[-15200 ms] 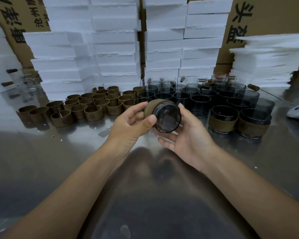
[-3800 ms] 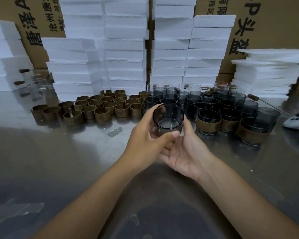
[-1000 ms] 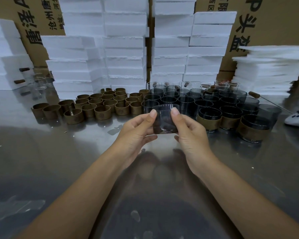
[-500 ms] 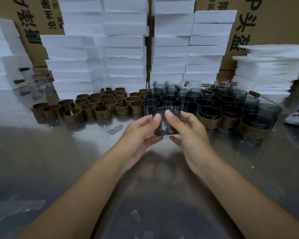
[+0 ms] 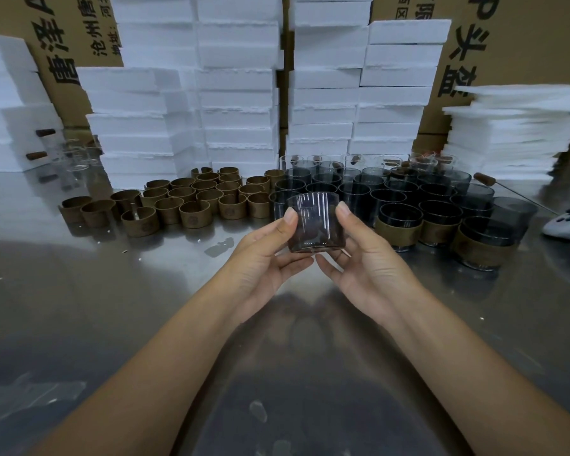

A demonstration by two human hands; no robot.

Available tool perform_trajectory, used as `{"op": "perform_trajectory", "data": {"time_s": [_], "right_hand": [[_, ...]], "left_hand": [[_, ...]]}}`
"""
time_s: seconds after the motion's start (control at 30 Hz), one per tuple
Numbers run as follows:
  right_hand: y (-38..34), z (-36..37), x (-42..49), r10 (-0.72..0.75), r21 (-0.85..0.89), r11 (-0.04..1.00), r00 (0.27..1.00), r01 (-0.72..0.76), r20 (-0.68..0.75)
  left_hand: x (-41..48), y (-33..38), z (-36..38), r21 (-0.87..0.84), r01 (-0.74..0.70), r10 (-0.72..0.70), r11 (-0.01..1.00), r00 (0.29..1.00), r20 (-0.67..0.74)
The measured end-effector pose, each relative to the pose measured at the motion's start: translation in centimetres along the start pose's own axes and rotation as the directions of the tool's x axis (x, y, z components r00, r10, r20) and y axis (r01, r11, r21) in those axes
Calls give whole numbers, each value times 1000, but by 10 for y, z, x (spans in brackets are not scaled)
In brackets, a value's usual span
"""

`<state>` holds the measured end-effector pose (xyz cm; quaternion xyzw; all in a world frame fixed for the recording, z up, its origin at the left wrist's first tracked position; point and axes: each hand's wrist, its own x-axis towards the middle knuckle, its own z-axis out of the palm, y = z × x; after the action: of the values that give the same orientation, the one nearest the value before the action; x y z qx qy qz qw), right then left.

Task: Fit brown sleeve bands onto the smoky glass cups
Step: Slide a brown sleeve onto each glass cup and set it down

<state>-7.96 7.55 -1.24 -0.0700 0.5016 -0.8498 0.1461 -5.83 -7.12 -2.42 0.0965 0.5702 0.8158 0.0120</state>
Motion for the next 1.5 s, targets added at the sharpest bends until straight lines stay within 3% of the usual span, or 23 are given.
{"op": "perform_trajectory", "data": {"time_s": [0.27,0.57,0.9,1.17,1.33,1.5], "right_hand": [[8,3,-2,-77,-353,932,997,79,19],[9,8,-4,-173,-330,938,969,107,-177],[5,2,-3,-70,-240,968,997,72,17],[2,-1,3,102,54,994,994,-100,-38],[3,-2,3,59,-84,995,998,-60,-9],[5,-2,-1,-8,-206,978,998,21,65]], "left_hand": [[3,-3,-2,90,42,-33,995,994,-100],[5,-7,3,267,-19,76,964,976,-205],[2,-5,3,224,-24,48,974,993,-104],[3,-4,3,169,-7,22,986,996,-86],[1,-2,4,176,-12,36,984,990,-134],[1,-1,4,345,-96,199,934,940,-277]]}}
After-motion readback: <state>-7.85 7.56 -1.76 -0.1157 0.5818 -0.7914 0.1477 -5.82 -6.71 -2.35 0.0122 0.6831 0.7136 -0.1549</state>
